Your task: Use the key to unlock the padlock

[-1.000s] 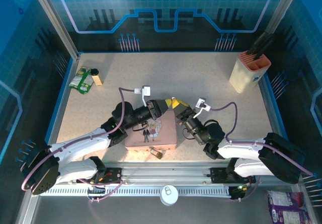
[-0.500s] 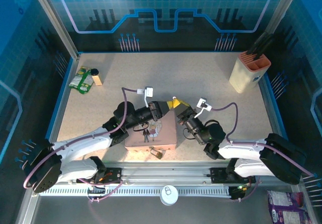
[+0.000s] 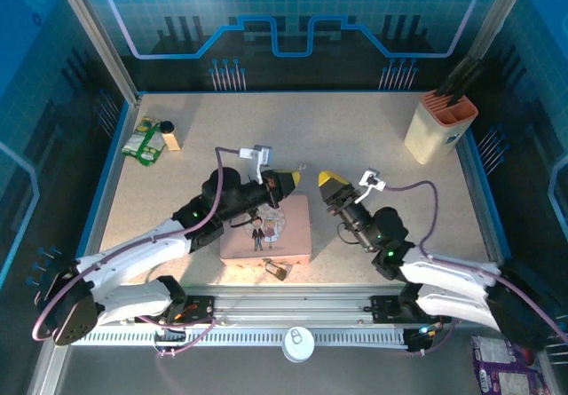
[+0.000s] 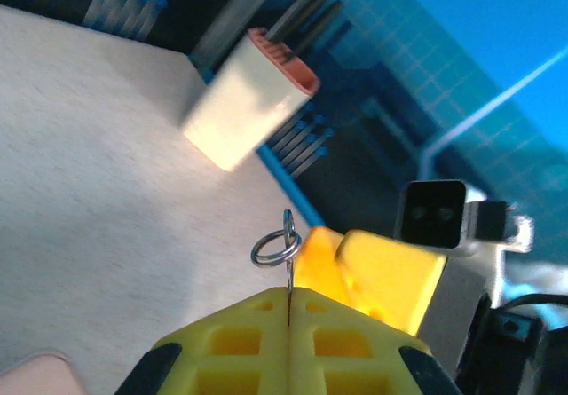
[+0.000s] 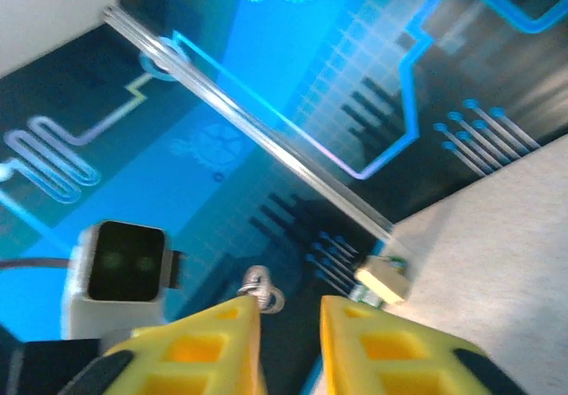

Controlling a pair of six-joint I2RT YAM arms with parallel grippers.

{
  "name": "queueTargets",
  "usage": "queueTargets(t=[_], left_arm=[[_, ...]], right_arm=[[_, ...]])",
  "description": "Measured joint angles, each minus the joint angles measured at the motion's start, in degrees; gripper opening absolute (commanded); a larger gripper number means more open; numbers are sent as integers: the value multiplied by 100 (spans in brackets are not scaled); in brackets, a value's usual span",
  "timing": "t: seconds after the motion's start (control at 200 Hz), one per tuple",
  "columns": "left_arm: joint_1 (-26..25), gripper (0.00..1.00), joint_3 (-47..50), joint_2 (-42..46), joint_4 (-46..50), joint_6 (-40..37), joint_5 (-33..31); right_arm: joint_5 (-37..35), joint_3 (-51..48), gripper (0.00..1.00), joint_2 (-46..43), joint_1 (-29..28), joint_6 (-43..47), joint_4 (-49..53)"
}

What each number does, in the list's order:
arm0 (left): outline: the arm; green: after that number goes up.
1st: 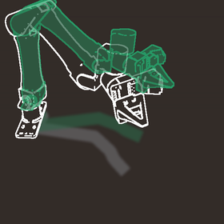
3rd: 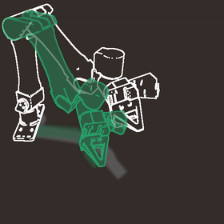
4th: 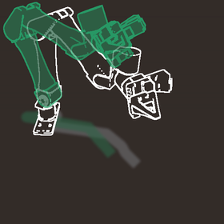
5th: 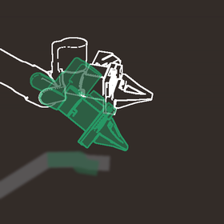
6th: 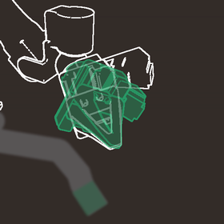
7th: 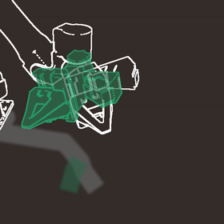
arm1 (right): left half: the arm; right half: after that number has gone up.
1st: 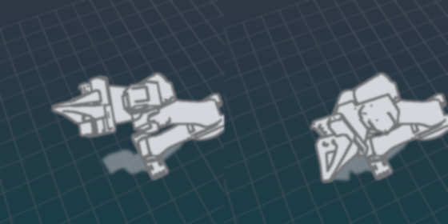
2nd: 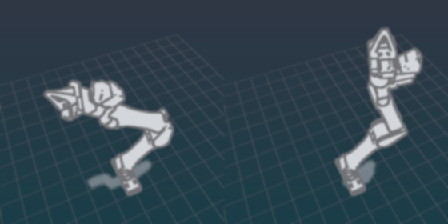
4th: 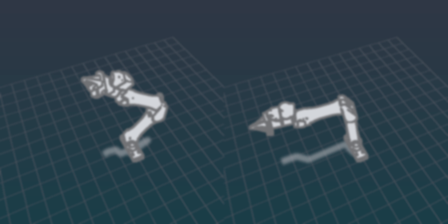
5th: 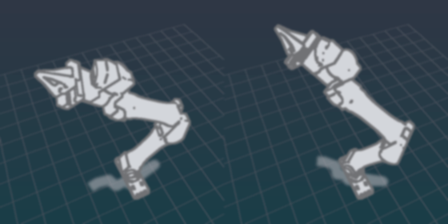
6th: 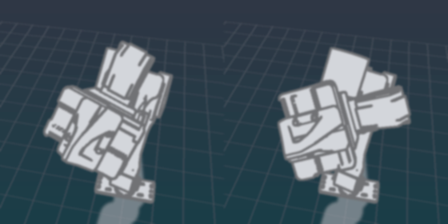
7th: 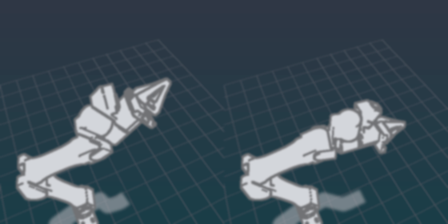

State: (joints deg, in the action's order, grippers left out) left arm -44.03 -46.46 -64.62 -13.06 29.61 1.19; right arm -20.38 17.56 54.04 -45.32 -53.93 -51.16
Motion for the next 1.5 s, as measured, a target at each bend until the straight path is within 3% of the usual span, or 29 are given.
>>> queueTargets(t=[0.115, 0.27, 0.385, 0.495, 0.72, 0.971, 1.186, 1.291, 1.496], left_arm=[[4, 0, -1655, -721, 1845, -1351, -730], [0, 0, -3746, -2516, 4153, -2820, -1753], [-63, 0, -4304, -3556, 5497, -3646, -2420], [-199, 0, -4301, -3812, 6279, -4380, -2719], [-531, 0, -3810, -2774, 5912, -5604, -2592], [-678, 0, -2140, -1292, 5154, -7501, -1469], [-678, 0, -1893, -841, 4760, -8288, -710], [-654, 0, -1897, -949, 4566, -8537, -942], [-621, 0, -2253, -2284, 4645, -8931, -2481]], right_arm=[[144, 686, 42, -872, 579, 190, 2424], [356, 852, 42, -1657, 1093, 365, 4339], [586, 852, 42, -1845, 1316, 391, 5180], [876, 835, 42, -1779, 1394, 385, 5567], [1709, 835, 43, -1224, 1480, 149, 5495], [2345, 835, 43, -977, 1515, -197, 5163], [2750, 835, 42, -896, 1539, -420, 4791], [2881, 835, 42, -848, 1539, -461, 4743], [2835, 835, 42, -946, 1539, -479, 4852]])
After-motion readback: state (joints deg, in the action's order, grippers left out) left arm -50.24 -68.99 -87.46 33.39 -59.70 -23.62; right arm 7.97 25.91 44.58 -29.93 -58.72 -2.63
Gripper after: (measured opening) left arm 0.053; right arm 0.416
